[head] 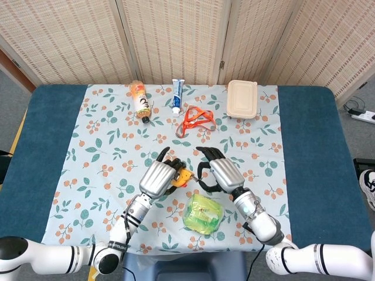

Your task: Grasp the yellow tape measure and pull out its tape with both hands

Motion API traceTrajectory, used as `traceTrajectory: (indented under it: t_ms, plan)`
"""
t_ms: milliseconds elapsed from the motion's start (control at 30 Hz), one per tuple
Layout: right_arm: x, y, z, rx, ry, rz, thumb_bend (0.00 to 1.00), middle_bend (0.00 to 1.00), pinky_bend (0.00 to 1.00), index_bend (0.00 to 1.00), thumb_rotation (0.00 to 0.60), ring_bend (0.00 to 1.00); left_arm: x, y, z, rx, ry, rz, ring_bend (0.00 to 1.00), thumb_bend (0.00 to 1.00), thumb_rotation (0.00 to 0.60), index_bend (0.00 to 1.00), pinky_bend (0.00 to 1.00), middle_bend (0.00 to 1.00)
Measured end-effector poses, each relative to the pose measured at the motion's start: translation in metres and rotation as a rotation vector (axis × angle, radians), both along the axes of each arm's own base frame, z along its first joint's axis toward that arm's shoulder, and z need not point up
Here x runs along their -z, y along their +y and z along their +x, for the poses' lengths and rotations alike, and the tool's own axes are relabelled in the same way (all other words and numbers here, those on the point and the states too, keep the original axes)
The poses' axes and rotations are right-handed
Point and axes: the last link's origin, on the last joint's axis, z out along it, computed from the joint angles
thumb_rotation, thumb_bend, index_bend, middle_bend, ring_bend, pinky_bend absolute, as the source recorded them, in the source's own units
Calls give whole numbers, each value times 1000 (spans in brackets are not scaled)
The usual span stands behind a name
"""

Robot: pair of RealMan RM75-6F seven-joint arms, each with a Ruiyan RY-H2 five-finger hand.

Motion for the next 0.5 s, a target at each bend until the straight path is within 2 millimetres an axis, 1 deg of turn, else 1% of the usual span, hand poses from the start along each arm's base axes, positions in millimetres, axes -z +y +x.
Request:
traceTrajectory:
  t_ms: [67, 133, 267, 367, 500]
  plan:
    - [0, 0, 0, 0, 3, -2, 467, 126, 0, 700, 600, 54, 0, 1, -2, 2, 6, 5, 481, 340, 600, 596, 94, 588]
    - [0, 0, -1, 1, 4, -1, 482, 130, 0, 705, 600, 54, -1, 2, -5, 5, 13, 12, 480, 340, 600, 596, 94, 588]
    - [-3, 0, -3, 5, 2, -1, 484, 139, 0, 714, 600, 61, -2, 5, -14, 12, 36, 32, 480, 341, 600, 596, 92, 589]
    - [-7, 2, -5, 8, 1, -1, 484, 141, 0, 716, 600, 64, -3, 8, -24, 16, 53, 47, 480, 341, 600, 596, 88, 590]
    - [-14, 5, -10, 11, -2, 0, 484, 141, 0, 716, 600, 63, -7, 15, -44, 19, 77, 67, 477, 341, 600, 594, 84, 590]
